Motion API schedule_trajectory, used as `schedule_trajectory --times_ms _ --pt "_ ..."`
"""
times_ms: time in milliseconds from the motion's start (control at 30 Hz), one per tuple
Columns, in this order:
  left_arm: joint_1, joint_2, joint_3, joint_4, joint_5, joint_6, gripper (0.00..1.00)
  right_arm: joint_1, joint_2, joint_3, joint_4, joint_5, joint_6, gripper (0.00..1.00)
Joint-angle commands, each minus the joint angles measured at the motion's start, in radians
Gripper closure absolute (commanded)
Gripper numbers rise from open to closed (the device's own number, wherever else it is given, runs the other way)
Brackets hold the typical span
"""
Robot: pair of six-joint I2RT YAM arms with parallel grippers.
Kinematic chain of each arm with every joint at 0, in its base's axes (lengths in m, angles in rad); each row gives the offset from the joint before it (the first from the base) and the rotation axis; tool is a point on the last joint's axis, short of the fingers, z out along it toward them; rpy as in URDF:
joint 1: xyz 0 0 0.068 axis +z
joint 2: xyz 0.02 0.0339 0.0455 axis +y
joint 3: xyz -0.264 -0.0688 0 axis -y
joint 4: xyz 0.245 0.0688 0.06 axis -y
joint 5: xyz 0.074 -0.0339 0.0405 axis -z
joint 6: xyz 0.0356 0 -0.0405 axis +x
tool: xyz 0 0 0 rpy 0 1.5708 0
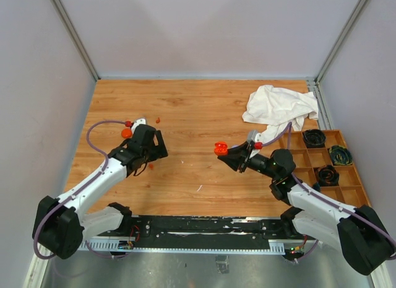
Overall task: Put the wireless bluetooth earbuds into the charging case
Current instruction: Pick up the earbud from the center of the board.
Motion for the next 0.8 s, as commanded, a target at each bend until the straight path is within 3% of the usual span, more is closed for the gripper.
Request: schedule_trajectory --times_ms 0,467,767 --pt "0.042 0.066 -0.023 -0.075 -0.018 -0.046 0.1 0.015 0.007 -0.019 0.056 0.033 -0.018 0.92" --pt "0.114 0.281 -0.028 -0.013 0.039 -0.019 0.3 0.04 0.001 -0.014 0.024 0.059 -0.054 0.92" --pt "0.117 0.326 -0.024 -0.026 0.03 -0.024 0.52 0.048 0.007 -0.01 0.015 0.065 -0.063 0.92"
